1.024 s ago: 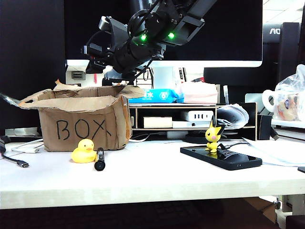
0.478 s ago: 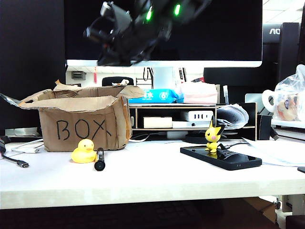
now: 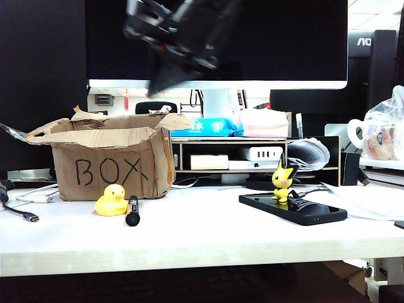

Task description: Put the doll that is least similar in color compared to the others into the paper box.

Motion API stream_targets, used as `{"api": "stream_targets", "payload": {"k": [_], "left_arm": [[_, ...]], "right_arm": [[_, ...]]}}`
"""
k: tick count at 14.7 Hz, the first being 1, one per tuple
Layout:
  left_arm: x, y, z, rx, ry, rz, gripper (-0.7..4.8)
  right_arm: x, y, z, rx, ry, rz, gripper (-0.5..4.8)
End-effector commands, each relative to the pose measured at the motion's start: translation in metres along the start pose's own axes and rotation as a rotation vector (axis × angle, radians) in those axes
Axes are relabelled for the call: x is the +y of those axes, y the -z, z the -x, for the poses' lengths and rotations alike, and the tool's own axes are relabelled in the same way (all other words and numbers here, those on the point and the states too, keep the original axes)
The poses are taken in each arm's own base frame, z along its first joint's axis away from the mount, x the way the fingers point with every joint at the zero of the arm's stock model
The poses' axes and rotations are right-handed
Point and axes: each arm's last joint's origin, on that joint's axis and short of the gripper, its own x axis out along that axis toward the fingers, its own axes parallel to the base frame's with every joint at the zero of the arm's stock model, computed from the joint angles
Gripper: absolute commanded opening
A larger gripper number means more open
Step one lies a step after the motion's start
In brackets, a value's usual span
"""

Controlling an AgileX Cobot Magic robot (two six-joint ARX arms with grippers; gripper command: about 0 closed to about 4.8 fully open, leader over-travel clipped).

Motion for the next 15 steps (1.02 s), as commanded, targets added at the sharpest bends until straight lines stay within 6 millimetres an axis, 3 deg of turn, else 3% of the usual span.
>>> {"api": "stream_targets", "payload": {"k": [1,4,7,10,15], "left_arm": [[0.0,-0.001,0.0,-0.004,0.004,-0.001,-0.05],[0.0,-0.001,0.0,-0.002,0.004,-0.001,-0.05],[0.0,0.0,0.0,-0.002,0.004,-0.001,-0.05],[0.0,-0.001,0.0,-0.002,0.005,-0.001,-0.05],[0.002,-0.001,0.0,-0.004,-0.022,-0.001,-0.05]], "right_arm": [[0.007,0.016,0.031,-0.005,0.018,-0.02,-0.06],[0.017,0.043,0.067,-0.015,0.086,-0.015,-0.06],[0.034,0.094,0.108,-0.116,0.131,-0.016,-0.06],[0.047,0.127,0.136,-0.167,0.134,-0.053,-0.06],[0.07,0.183,0.206,-0.399,0.212,-0.211,-0.06]]}}
